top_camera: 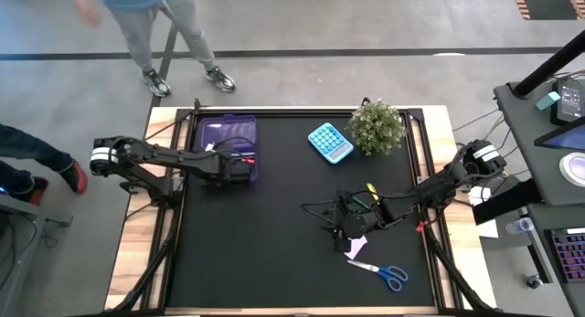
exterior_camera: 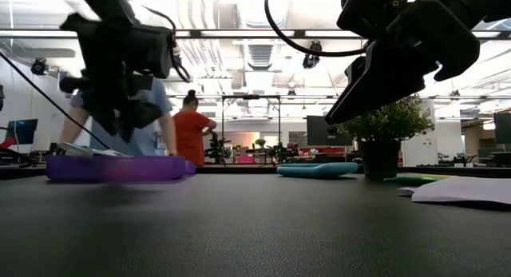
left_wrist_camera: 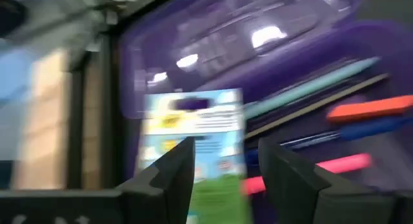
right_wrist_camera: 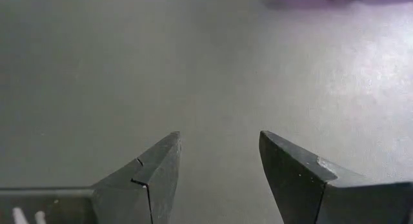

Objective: Pack school essentials
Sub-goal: Put the green crayon box into the purple supply box, then put the green pen into the purple supply box

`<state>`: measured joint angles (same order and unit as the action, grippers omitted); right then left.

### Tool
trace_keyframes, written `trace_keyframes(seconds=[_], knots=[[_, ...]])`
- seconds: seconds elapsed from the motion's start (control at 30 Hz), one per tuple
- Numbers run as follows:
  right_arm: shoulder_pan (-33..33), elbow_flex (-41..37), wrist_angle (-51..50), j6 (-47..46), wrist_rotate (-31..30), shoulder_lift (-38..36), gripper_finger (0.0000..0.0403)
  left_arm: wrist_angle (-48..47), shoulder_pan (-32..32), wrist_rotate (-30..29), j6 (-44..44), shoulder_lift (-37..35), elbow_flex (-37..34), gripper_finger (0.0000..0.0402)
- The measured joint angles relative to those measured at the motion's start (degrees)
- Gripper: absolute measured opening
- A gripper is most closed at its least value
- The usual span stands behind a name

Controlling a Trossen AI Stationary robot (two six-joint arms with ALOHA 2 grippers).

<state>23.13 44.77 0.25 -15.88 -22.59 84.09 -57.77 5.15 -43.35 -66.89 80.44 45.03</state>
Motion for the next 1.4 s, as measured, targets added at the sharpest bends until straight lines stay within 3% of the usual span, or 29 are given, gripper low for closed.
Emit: trace_keyframes(seconds=[0.1, 0.2, 0.43, 0.87, 1.4], knots=[[0.01, 0.00, 0.02, 0.00, 0.01, 0.00, 0.0201, -11.52, 0.00, 1.35, -0.30, -0.02, 2.39, 0.0145], [0.01, 0.00, 0.02, 0.00, 0.00, 0.00, 0.0201, -19.50, 0.02, 4.04, -0.31, -0.02, 3.08, 0.0113], [0.01, 0.00, 0.10, -0.20, 0.00, 0.00, 0.0201, -22.20, 0.09, 9.39, -0.13, -0.02, 0.22, 0.0008], [-0.01, 0.00, 0.70, -0.15, 0.02, 0.00, 0.0201, -19.20, 0.11, 11.83, -0.28, -0.02, -3.80, 0.0001], [0.00, 0.00, 0.68, -0.07, 0.01, 0.00, 0.0201, -17.63, -0.03, 14.76, 1.29, -0.02, -1.92, 0.0000]])
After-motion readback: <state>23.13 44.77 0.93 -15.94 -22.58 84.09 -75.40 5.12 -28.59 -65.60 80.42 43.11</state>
